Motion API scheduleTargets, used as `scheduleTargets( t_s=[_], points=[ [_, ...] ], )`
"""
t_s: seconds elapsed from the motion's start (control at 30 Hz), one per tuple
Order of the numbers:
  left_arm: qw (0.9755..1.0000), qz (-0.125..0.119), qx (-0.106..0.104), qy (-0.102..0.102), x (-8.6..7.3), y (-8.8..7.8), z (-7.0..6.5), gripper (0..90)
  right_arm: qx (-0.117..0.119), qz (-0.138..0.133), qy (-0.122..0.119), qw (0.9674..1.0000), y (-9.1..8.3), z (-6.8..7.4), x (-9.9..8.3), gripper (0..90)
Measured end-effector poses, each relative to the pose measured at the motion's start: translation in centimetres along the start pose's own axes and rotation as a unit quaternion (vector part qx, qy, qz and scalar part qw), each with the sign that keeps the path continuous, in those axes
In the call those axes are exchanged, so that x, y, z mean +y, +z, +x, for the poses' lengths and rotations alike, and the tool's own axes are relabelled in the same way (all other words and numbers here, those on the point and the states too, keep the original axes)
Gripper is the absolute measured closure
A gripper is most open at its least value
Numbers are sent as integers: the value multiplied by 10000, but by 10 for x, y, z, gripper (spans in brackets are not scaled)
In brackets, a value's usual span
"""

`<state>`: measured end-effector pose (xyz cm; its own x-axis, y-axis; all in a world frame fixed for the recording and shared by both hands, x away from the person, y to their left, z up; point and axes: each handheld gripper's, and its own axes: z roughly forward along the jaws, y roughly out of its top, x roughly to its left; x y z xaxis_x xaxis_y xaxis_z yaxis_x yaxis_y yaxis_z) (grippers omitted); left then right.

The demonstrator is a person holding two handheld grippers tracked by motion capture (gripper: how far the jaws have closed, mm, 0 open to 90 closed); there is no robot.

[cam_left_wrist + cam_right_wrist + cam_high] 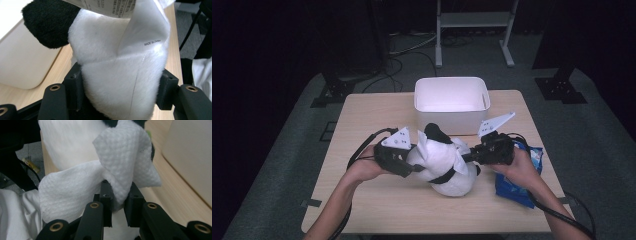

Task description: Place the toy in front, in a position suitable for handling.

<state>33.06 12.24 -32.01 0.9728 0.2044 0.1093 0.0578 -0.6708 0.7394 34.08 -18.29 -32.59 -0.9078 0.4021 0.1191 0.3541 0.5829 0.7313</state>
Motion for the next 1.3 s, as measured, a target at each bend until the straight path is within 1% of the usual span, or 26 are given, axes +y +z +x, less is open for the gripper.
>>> scheduleTargets(
  t_s=[0.07, 0.17, 0.27, 0.33, 0.43, 0.47, 0.6, 0.7, 0.8, 0.83, 0.9, 0.97, 1.03, 1.13, 1.2, 1.27, 1.3],
  points=[
    [9998, 141, -22, 125, 5, -2, 1, 373, -49, -8, -52, 10000, -4, 1, 9, 776],
    [9994, 274, -59, 185, 13, -2, 2, 373, -81, -20, -138, 9999, -9, 3, 22, 776],
    [9984, 484, -111, 277, 19, 0, 5, 373, -124, 78, -290, 9995, -11, 5, 36, 776],
    [9979, 543, -126, 326, 23, 1, 7, 372, -154, 99, -385, 9991, -12, 6, 46, 776],
    [9974, 613, -171, 343, 27, 6, 8, 372, -207, 187, -522, 9982, -11, 10, 59, 775],
    [9970, 652, -169, 391, 28, 7, 8, 372, -193, 196, -554, 9981, -10, 10, 63, 775],
    [9963, 711, -196, 447, 33, 11, 8, 371, -201, 227, -728, 9969, -6, 14, 73, 775],
    [9957, 729, -211, 530, 38, 14, 7, 369, -186, 245, -786, 9964, -4, 17, 79, 775],
    [9952, 746, -251, 589, 42, 17, 4, 363, -174, 282, -844, 9959, -3, 20, 81, 776],
    [9948, 781, -255, 607, 42, 19, 4, 359, -201, 356, -867, 9954, -2, 21, 81, 776],
    [9946, 761, -299, 634, 41, 23, 3, 354, -227, 514, -851, 9948, 1, 21, 76, 777],
    [9957, 655, -318, 577, 41, 25, 2, 342, -218, 529, -830, 9949, 1, 20, 70, 779],
    [9962, 574, -323, 575, 42, 28, 1, 318, -207, 499, -749, 9957, -3, 18, 65, 780],
    [9973, 447, -325, 484, 43, 32, -1, 246, -238, 499, -688, 9961, -7, 16, 56, 781],
    [9982, 322, -338, 368, 43, 33, -2, 202, -272, 476, -669, 9962, -11, 14, 51, 781],
    [9987, 185, -363, 291, 42, 34, -3, 177, -269, 451, -650, 9965, -14, 13, 47, 781],
    [9990, 100, -379, 230, 41, 34, -4, 167, -278, 443, -599, 9968, -15, 14, 45, 781]
  ],
)
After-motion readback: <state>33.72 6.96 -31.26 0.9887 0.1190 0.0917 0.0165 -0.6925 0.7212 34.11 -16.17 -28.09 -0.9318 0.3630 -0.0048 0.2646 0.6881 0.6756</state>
